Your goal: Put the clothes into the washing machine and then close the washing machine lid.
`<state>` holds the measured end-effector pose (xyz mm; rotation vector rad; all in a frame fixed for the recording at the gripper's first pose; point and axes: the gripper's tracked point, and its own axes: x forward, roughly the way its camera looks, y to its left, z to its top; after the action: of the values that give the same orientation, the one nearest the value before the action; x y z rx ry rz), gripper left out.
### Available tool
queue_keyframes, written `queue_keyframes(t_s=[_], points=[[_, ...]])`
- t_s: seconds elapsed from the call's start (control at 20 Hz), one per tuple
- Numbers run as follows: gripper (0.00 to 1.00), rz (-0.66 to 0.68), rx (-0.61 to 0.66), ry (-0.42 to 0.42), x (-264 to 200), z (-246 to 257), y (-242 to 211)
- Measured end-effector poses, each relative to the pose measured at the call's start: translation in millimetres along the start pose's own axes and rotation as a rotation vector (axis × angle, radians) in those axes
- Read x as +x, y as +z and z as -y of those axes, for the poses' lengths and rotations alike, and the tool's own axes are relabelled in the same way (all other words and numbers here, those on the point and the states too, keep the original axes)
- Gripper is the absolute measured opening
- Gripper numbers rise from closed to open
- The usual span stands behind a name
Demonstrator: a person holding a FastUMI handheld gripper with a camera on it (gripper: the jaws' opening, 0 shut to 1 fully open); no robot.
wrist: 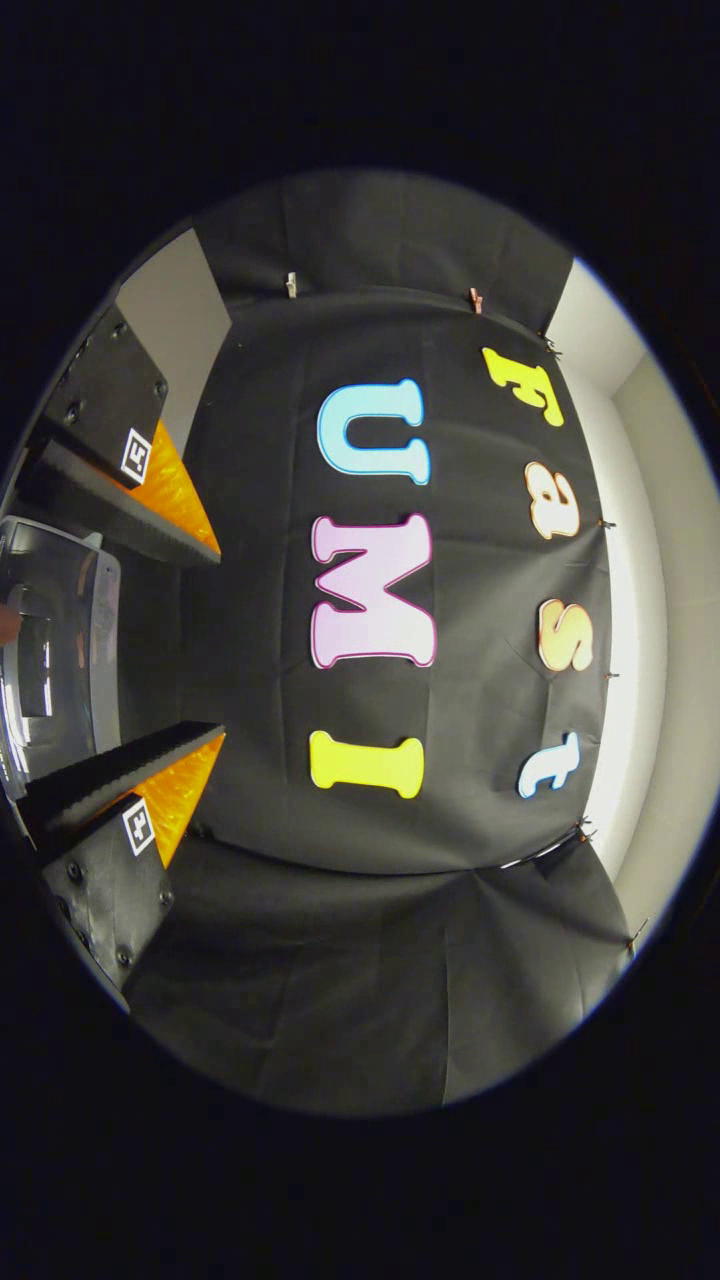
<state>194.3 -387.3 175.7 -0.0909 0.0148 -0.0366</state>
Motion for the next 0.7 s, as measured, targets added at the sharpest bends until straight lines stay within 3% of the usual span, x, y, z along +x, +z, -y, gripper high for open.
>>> queue_keyframes(t_s=[0.7], points=[[0.98, 0.059, 0.004, -0.017, -19, 2, 47]])
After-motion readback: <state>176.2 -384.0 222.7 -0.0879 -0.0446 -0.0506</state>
